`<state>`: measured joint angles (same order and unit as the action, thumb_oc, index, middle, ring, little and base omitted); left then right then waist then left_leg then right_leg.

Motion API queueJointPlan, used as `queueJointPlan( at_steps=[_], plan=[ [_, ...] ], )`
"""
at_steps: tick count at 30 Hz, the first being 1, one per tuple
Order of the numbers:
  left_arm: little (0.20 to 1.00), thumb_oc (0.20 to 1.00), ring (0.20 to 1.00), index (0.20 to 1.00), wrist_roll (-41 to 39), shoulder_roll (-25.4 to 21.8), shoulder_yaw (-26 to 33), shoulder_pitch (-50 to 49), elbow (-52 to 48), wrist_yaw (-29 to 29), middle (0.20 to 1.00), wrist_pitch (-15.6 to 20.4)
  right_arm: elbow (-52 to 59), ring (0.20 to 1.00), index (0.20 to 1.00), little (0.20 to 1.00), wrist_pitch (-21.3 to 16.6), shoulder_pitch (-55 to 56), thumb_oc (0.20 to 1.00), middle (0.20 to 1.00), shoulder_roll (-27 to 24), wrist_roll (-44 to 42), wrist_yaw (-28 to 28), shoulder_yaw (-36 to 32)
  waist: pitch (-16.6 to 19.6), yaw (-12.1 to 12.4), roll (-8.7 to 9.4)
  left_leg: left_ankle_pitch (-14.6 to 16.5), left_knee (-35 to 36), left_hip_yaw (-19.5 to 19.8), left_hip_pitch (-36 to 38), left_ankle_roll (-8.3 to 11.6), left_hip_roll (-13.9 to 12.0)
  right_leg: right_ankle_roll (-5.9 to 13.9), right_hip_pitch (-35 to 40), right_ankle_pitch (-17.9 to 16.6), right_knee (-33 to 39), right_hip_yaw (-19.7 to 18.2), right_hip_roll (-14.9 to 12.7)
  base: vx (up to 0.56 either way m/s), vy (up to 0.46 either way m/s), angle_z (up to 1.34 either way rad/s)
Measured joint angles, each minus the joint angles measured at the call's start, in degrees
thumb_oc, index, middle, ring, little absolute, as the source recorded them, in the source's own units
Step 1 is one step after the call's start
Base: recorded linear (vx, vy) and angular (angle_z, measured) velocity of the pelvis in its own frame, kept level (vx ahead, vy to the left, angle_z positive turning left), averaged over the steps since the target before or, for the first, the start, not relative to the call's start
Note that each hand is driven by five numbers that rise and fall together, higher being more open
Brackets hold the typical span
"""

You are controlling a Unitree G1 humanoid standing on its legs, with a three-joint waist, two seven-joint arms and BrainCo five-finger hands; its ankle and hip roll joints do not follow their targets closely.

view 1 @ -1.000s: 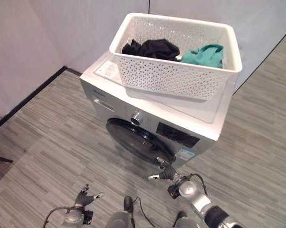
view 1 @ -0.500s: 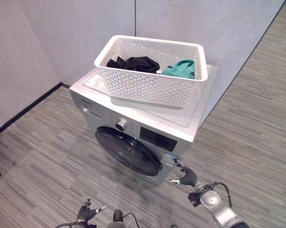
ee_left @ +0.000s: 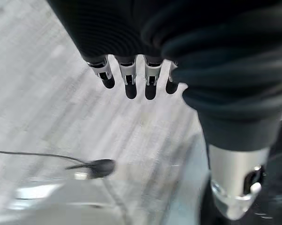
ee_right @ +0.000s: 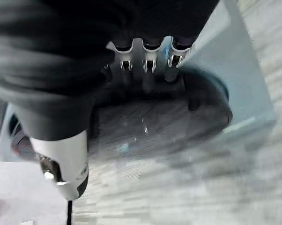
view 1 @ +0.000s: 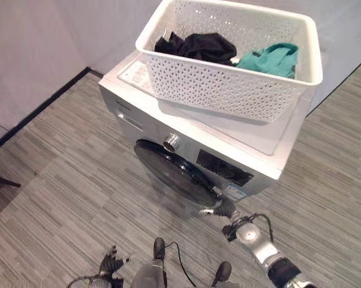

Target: Grab the laundry basket,head to the washer,open it,put in the laundry and shut it.

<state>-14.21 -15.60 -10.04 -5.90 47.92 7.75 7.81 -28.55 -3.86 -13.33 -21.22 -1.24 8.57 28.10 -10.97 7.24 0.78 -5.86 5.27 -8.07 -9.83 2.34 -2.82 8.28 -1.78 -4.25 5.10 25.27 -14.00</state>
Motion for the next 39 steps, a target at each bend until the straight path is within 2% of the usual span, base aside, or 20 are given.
queueJointPlan(
  at_steps=[2, 5, 11, 14, 20, 24, 30, 31, 32, 34, 35, 37, 38, 39],
  plan=[
    [1.0, 1.0, 1.0, 1.0, -1.35, 0.13, -0.43, 1.49, -0.02, -0.03, 1.0, 0.11, 0.32, 1.0, 1.0, 1.0, 0.14, -1.82, 1.0, 1.0, -2.89, 1.06, 0.15, -0.18, -1.14, -0.11, -1.23, -0.41, 0.01, 1.14, -0.98, -0.02, 0.04, 0.09, -0.31, -0.1, 0.01, 0.94, 0.06, 0.0, 0.008, 0.24],
    [1.0, 1.0, 1.0, 1.0, -1.62, 0.1, -0.28, 1.34, 0.4, -0.06, 1.0, 0.1, 1.78, 1.0, 1.0, 1.0, 0.12, -1.85, 1.0, 1.0, -4.29, 2.8, 0.09, -0.08, -2.18, 0.05, -2.12, -0.56, 0.0, 1.72, -1.57, 0.0, 0.11, 0.11, -0.51, -0.11, -0.04, 1.79, 0.1, 0.03, 0.0, 0.14],
    [1.0, 1.0, 1.0, 1.0, -1.69, 0.1, -0.43, 1.21, 0.35, -0.16, 1.0, 0.12, -1.09, 1.0, 1.0, 1.0, 0.06, -5.81, 1.0, 1.0, -4.43, 4.95, -0.02, 2.62, -3.35, 0.67, -2.04, -0.66, -0.03, 1.33, -3.28, -0.16, 0.42, -0.2, -2.5, -0.45, -0.06, 1.33, -0.12, -0.03, 0.017, -0.03],
    [1.0, 1.0, 1.0, 1.0, -3.69, 0.0, -1.52, 3.47, 0.39, -0.1, 1.0, 0.89, -5.7, 1.0, 1.0, 1.0, -0.03, -11.09, 1.0, 1.0, -2.63, 4.97, 0.64, 3.75, -5.5, 1.63, -2.46, -0.86, -0.07, 1.43, -4.33, -0.31, 0.38, -0.26, -3.42, -0.56, -0.06, 1.15, -0.07, 0.0, 0.007, 0.01],
    [1.0, 1.0, 1.0, 1.0, -6.05, 0.18, -2.63, 4.28, 0.14, 0.04, 1.0, 1.93, -6.7, 1.0, 1.0, 1.0, -1.09, -12.16, 1.0, 1.0, -1.2, 4.77, 1.28, 5.85, -6.57, 1.39, -2.46, -0.97, -0.24, 1.67, -5.45, -0.18, 0.18, -0.28, -4.39, -0.57, -0.05, 1.32, 0.19, 0.0, 0.003, 0.01],
    [1.0, 1.0, 1.0, 1.0, -7.18, 0.14, -2.9, 5.16, -1.56, 0.9, 1.0, 1.95, -8.75, 1.0, 1.0, 1.0, -1.1, -11.52, 1.0, 1.0, 3.1, 0.96, 1.38, 6.66, -6.59, 1.38, -2.49, -1.27, -0.51, 2.26, -6.07, 0.31, -0.56, -0.51, -4.61, -0.43, -0.03, 1.7, 0.83, -0.01, -0.004, 0.02],
    [1.0, 1.0, 1.0, 1.0, -7.11, 0.33, -11.07, 10.7, -1.95, 2.03, 1.0, 1.82, -13.74, 1.0, 1.0, 1.0, -0.65, -12.08, 1.0, 1.0, 15.38, -14.83, 3.08, 15.59, -6.95, 1.88, -3.23, -2.17, -1.14, 2.94, -7.38, 1.67, -2.79, -1.42, -5.41, -0.29, 0.29, 1.76, 3.2, -0.03, -0.032, -0.02],
    [1.0, 1.0, 1.0, 1.0, -7.01, 0.67, -11.65, 11.19, -1.99, 2.01, 1.0, 1.89, -14.51, 1.0, 1.0, 1.0, -0.19, -12.48, 1.0, 1.0, 16.85, -17.93, 2.08, 16.56, -7.03, 2.44, -3.62, -2.26, -1.14, 2.98, -7.37, 1.81, -3.08, -1.69, -5.4, -0.12, 0.42, 1.75, 3.53, 0.0, 0.0, 0.0],
    [1.0, 1.0, 1.0, 1.0, -6.93, 1.9, -11.68, 11.63, -2.0, 2.07, 1.0, 1.75, -15.27, 1.0, 1.0, 1.0, 0.27, -13.75, 1.0, 1.0, 18.98, -24.53, -0.67, 20.16, -7.28, 4.64, -4.73, -2.5, -1.06, 3.47, -7.34, 2.11, -3.46, -1.92, -5.22, -0.01, 0.43, 1.93, 4.0, -0.04, -0.061, 0.1],
    [1.0, 1.0, 1.0, 1.0, -6.65, 2.27, -10.55, 11.51, -1.93, 3.95, 1.0, 1.77, -14.91, 1.0, 1.0, 1.0, 0.18, -16.0, 1.0, 1.0, 22.94, -29.76, -4.28, 24.59, -7.98, 7.87, -6.17, -2.69, -1.1, 4.37, -7.36, 2.33, -3.59, -1.84, -4.78, -0.07, 0.33, 2.44, 4.3, -0.03, -0.082, 0.22],
    [1.0, 1.0, 1.0, 1.0, -5.47, -1.59, -10.33, 11.5, -2.32, 4.44, 1.0, 1.65, -13.36, 1.0, 1.0, 1.0, 0.21, -17.27, 1.0, 1.0, 24.51, -32.16, -4.85, 26.67, -7.92, 8.7, -6.22, -2.75, -1.16, 4.76, -7.12, 2.36, -3.57, -1.8, -3.99, -0.02, -0.03, 2.51, 4.43, -0.02, -0.089, 0.36],
    [1.0, 1.0, 1.0, 1.0, -2.44, -7.54, -10.47, 9.97, -7.04, 4.42, 1.0, 0.63, -9.1, 1.0, 1.0, 1.0, -1.05, -17.25, 1.0, 1.0, 22.18, -32.82, -7.06, 26.54, -7.83, 9.1, -6.06, -2.75, -1.14, 5.87, -6.15, 2.34, -3.16, -1.8, -2.41, -0.02, 0.36, 1.46, 3.77, -0.01, -0.055, 0.34],
    [1.0, 1.0, 1.0, 1.0, -0.5, -12.4, -11.76, 7.86, -14.6, 4.22, 1.0, -0.81, -9.31, 1.0, 1.0, 1.0, -1.34, -16.89, 1.0, 1.0, 21.15, -32.76, -7.79, 25.88, -7.56, 9.4, -5.54, -2.74, -1.13, 5.98, -5.93, 2.34, -3.06, -1.77, -2.13, 0.0, 0.42, 0.46, 3.72, 0.03, -0.012, 0.11],
    [1.0, 1.0, 1.0, 1.0, 2.3, -19.54, -13.68, 5.52, -23.33, 2.57, 1.0, -2.93, -10.93, 1.0, 1.0, 1.0, -1.55, -16.55, 1.0, 1.0, 18.89, -31.92, -8.51, 24.58, -7.48, 9.47, -5.02, -2.74, -1.05, 5.81, -5.59, 2.35, -3.08, -1.59, -2.16, 0.12, 0.45, -0.65, 3.55, 0.05, 0.009, 0.05]
  ],
)
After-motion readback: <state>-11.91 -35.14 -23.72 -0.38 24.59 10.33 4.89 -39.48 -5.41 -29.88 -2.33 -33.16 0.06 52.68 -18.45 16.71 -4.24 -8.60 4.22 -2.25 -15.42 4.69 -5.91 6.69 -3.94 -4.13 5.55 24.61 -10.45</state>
